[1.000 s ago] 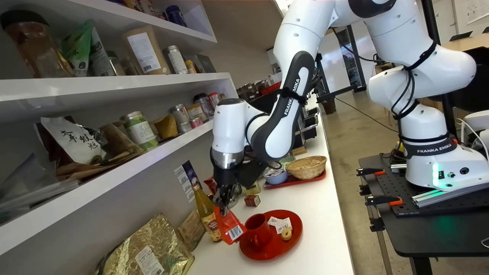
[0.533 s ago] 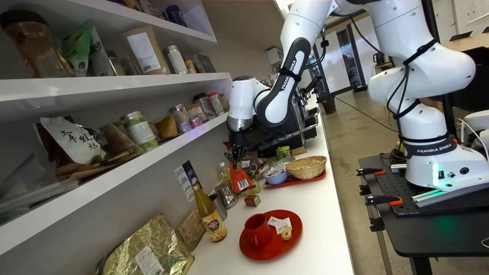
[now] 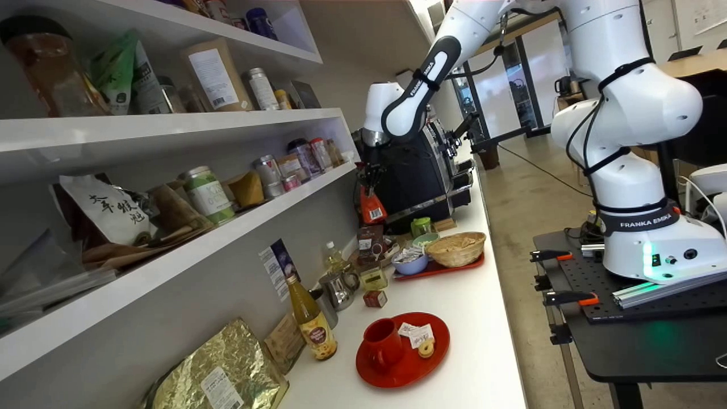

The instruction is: Put the orange packet on the bottom shelf above

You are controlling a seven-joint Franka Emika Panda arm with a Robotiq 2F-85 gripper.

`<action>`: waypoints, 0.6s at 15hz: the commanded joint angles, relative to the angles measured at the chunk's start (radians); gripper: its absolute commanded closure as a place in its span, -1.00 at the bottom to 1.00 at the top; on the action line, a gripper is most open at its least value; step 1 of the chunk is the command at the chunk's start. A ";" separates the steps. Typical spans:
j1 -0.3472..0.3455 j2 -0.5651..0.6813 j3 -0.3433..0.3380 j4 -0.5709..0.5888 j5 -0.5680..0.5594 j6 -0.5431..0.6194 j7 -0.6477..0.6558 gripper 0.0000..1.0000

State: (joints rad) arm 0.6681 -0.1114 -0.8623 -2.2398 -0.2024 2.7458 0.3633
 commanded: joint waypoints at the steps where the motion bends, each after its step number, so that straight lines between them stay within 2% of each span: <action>1: 0.037 -0.049 -0.108 0.137 0.123 -0.169 -0.277 0.97; 4: 0.083 0.004 -0.215 0.306 0.293 -0.307 -0.512 0.97; 7: 0.159 0.077 -0.330 0.458 0.482 -0.458 -0.757 0.95; 9: 0.188 0.145 -0.391 0.536 0.599 -0.531 -0.851 0.95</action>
State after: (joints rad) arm 0.8003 -0.1058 -1.1575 -1.8478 0.2377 2.3297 -0.3489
